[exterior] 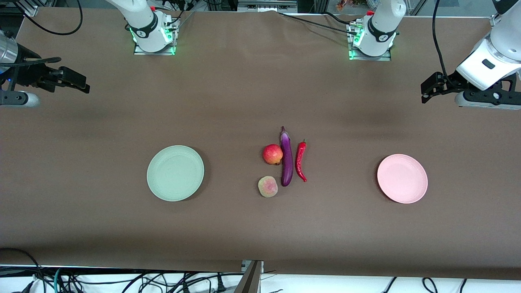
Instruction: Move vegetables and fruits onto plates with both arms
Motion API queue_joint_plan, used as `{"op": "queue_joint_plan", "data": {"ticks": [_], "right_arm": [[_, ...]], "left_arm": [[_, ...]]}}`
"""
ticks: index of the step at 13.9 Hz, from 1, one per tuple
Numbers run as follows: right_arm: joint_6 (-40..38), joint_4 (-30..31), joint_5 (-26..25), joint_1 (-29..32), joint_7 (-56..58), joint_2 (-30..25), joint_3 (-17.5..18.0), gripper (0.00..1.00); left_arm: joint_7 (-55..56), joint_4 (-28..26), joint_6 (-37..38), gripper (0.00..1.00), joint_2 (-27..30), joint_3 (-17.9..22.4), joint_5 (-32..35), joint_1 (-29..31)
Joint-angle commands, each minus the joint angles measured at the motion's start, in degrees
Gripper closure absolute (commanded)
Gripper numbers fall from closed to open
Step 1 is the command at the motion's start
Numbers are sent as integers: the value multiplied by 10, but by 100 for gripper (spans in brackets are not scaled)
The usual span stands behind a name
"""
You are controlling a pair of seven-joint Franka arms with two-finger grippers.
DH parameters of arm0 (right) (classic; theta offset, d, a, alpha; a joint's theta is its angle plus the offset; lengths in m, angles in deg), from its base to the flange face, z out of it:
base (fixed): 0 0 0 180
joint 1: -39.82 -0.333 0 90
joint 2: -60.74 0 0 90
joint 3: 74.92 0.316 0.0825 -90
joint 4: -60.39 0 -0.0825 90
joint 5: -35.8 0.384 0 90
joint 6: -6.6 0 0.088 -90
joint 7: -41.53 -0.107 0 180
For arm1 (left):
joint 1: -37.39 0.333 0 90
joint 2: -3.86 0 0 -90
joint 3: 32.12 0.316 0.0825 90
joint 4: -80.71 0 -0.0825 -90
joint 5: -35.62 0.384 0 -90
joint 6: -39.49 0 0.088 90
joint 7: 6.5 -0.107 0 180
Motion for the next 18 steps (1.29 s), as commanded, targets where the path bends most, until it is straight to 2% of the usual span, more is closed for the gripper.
{"op": "queue_joint_plan", "data": {"ticks": [1,8,12,15,18], "right_arm": [[-10,-13,-5,4,8,6,2,0],[-8,-12,1,-3,0,13,6,0],[8,-12,4,-30,-7,30,7,0],[68,-12,55,-63,-85,84,8,0],[160,-13,63,-123,-171,152,8,0]], "left_arm": [[4,11,13,0,1,1,-6,-2],[3,11,13,0,1,1,-6,-1],[3,11,13,0,1,3,-6,3],[3,11,13,0,1,2,-6,3],[4,11,13,0,1,2,-6,3]]}}
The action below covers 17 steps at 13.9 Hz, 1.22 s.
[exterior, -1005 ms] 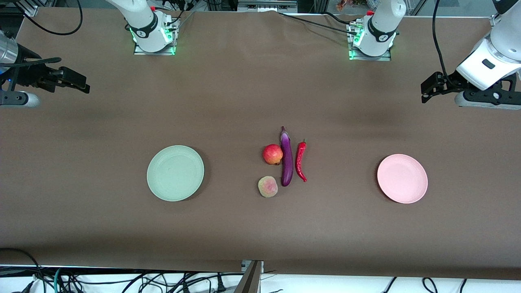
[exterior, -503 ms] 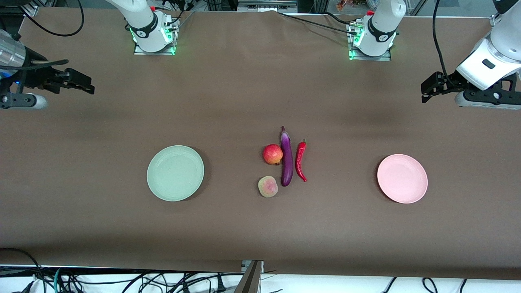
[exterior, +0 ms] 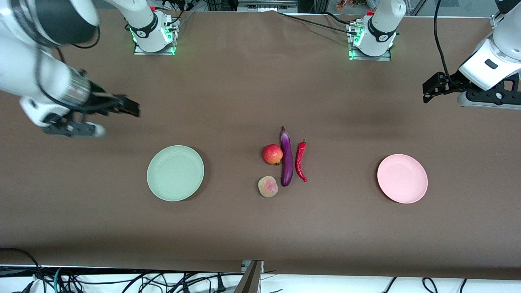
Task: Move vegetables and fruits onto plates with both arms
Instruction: 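Reach the right gripper over the red pomegranate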
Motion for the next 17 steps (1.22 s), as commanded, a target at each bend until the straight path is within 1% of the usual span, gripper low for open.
{"op": "queue_joint_plan", "data": {"ticks": [1,4,7,8,11,14,17], "right_arm": [[76,-15,8,-56,-79,73,-2,0],[192,-19,29,-116,-176,152,-3,0],[312,-34,31,-182,-279,225,-2,0],[338,-41,31,-202,-309,244,-2,0],[385,-76,28,-247,-374,299,-3,0],[427,-105,27,-272,-432,343,-3,0],[468,-110,25,-288,-455,374,-4,0]], "left_arm": [[3,9,11,0,1,0,-6,1],[3,9,12,0,1,-1,-6,1],[3,9,13,0,1,-1,-6,0],[3,9,13,0,1,-1,-6,0],[3,10,13,0,1,-1,-6,-1],[3,10,13,0,1,-1,-6,-1],[3,10,13,0,1,-1,-6,-1]]}}
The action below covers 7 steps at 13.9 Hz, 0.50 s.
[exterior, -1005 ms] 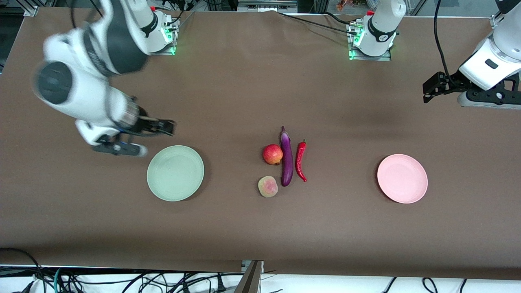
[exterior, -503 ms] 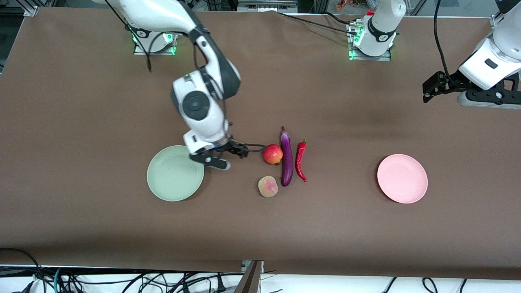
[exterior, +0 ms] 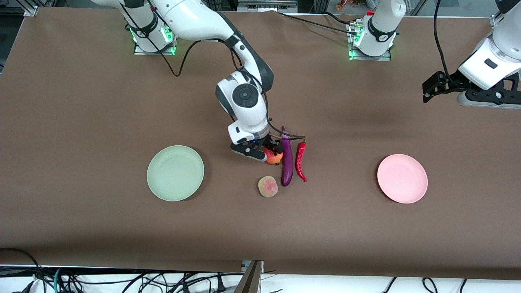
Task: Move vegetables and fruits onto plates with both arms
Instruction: 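Lower the right gripper and close it on the pomegranate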
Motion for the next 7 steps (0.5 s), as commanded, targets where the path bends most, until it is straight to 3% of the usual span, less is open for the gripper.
{"op": "queue_joint_plan", "data": {"ticks": [1,7], "right_arm": [[27,-27,3,-15,-22,37,-10,0],[49,-23,1,-24,-37,52,-10,0]], "left_arm": [[3,9,11,0,1,0,-6,-1],[3,9,11,0,1,0,-8,-1]]}}
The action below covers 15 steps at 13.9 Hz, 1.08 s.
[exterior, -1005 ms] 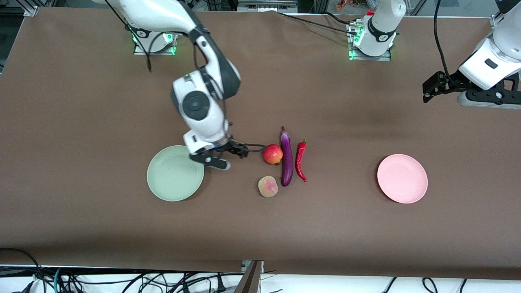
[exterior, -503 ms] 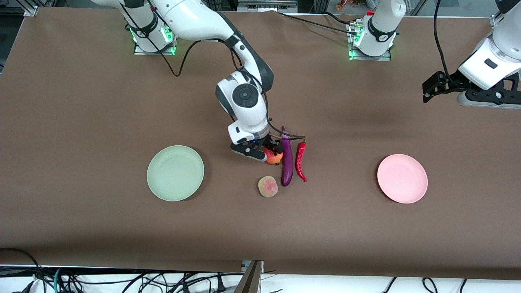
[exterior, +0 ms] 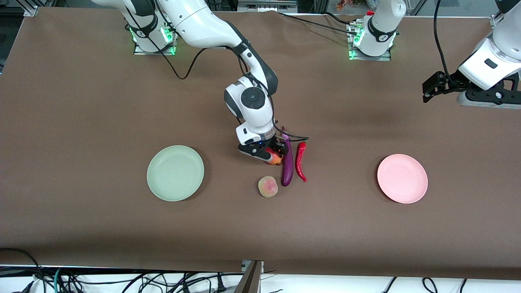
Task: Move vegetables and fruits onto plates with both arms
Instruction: 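Lower the right gripper and close it on the pomegranate, then carry the pomegranate to the green plate while the left gripper reaches the chili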
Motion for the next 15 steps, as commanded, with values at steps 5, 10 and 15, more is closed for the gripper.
{"op": "queue_joint_plan", "data": {"ticks": [5,10,15], "right_arm": [[11,-14,1,-9,-14,12,-12,20],[-94,-16,6,33,55,-48,-13,36],[-258,-8,16,137,270,-131,-13,36]], "left_arm": [[3,9,11,0,0,0,-8,-2],[-2,11,44,0,-14,-1,-10,-5],[2,13,68,0,-103,-51,-21,-7]]}}
